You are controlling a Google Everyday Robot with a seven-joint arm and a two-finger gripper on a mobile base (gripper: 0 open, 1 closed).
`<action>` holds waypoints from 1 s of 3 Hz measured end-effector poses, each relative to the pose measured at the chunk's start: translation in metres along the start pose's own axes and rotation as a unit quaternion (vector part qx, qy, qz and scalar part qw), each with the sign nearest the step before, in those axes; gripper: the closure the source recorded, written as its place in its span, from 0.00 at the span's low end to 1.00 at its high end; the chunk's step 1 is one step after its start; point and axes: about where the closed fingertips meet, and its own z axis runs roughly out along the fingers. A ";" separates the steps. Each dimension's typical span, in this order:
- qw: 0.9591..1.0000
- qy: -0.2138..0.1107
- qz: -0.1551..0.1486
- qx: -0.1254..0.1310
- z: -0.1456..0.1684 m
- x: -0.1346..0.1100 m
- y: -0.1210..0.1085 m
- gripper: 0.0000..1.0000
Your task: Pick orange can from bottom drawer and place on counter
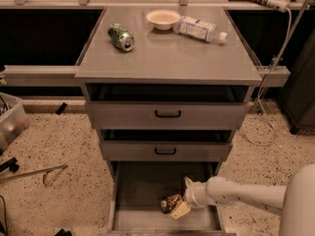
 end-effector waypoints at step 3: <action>0.999 -0.017 0.033 0.009 0.065 0.041 -0.030 0.00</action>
Offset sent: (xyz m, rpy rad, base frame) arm 0.0392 -0.0126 -0.1142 0.0952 0.0522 -0.0822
